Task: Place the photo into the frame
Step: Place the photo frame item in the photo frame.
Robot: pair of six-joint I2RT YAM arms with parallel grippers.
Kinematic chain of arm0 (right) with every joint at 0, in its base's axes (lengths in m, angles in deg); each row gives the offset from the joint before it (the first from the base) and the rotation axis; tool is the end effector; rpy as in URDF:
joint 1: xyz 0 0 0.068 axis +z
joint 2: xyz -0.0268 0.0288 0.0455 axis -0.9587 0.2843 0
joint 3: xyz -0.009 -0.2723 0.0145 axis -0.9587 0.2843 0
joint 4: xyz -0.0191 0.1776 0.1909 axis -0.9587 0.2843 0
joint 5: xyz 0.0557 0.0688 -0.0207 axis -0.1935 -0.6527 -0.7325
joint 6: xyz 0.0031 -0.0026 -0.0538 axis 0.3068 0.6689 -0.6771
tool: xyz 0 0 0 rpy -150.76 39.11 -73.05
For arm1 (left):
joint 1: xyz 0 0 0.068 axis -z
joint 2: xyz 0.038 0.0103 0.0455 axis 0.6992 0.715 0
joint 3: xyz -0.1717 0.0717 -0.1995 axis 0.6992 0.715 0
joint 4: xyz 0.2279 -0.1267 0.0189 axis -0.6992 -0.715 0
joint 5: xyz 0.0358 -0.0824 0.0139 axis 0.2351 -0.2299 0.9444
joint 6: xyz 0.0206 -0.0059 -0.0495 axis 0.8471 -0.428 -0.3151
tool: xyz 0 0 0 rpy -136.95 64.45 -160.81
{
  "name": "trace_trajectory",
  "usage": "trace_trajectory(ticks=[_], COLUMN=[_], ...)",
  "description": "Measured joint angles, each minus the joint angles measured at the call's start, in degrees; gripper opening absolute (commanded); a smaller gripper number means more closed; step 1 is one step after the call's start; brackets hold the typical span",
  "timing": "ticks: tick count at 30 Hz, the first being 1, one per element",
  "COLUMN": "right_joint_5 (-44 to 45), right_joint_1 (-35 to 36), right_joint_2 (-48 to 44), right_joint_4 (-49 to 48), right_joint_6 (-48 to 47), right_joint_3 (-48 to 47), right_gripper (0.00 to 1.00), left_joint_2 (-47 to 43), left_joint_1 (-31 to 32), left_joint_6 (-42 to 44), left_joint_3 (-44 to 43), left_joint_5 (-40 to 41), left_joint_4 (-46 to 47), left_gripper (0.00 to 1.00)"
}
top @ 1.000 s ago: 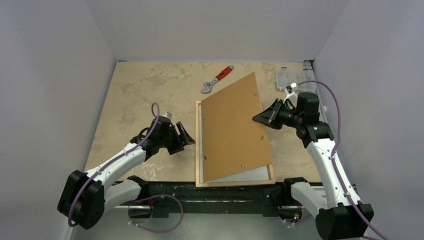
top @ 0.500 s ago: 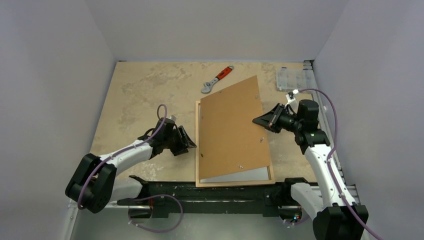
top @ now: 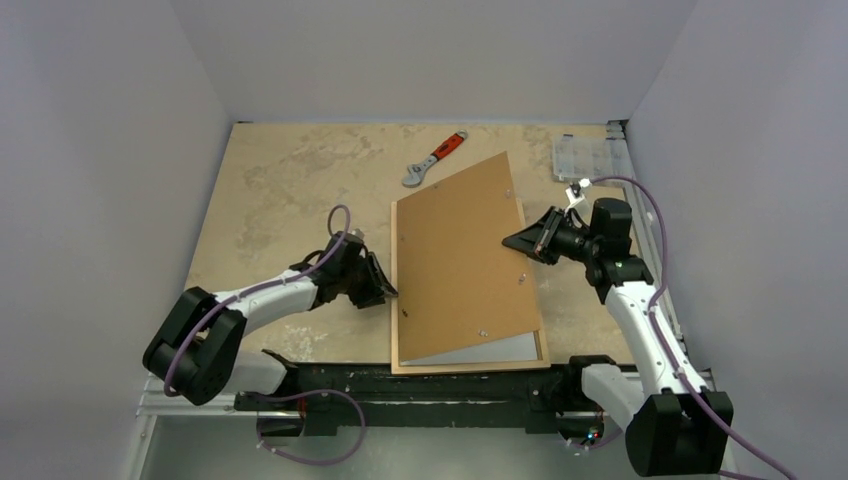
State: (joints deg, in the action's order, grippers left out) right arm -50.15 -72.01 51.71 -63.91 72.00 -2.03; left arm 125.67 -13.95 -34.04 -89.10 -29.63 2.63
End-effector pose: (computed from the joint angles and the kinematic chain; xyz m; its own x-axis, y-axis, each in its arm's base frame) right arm 0.2069 0.0302 0.2795 -0.7870 0.5003 -0.3611 -0.0852 0.4915 0.8667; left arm 0.2005 -0.1269 0.1486 -0.8835 -0.4375 -0.1673 -0.2591 0.7541 -0.6035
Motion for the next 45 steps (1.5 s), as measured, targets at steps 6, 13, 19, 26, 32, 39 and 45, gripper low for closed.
trace_trajectory(ticks=[6,13,19,26,32,39,45], right_joint_5=[-0.22,-0.26,-0.17,1.16,1.20,1.18,1.14], right_joint_1=[0.00,-0.04,-0.07,-0.44,-0.52,-0.74,-0.81], right_joint_2=[1.51,2.21,2.54,2.51,2.51,2.54,2.69], right_joint_4=[0.02,0.22,0.46,1.86,1.25,0.00,-1.31], right_joint_6=[-1.20,-2.58,-3.50,-4.50,-4.76,-4.98,-5.73], right_joint_3=[0.15,0.26,0.44,0.57,1.53,3.61,4.68], right_gripper=[0.00,0.00,0.00,0.00,0.00,0.00,0.00], left_joint_2=[0.74,-1.84,-2.93,0.15,2.99,4.26,4.50], left_joint_1=[1.18,1.25,1.27,2.32,3.26,3.54,3.78], left_joint_6=[0.42,1.77,2.08,2.05,2.03,2.08,2.10], left_joint_3=[-2.38,-2.78,-2.82,-4.02,-6.34,-7.58,-7.96], left_joint_5=[3.02,4.76,5.38,5.29,5.29,5.35,5.38], left_joint_4=[-4.15,-8.13,-8.87,-8.74,-8.31,-8.70,-8.92], left_gripper=[0.37,0.42,0.39,0.35,0.32,0.29,0.28])
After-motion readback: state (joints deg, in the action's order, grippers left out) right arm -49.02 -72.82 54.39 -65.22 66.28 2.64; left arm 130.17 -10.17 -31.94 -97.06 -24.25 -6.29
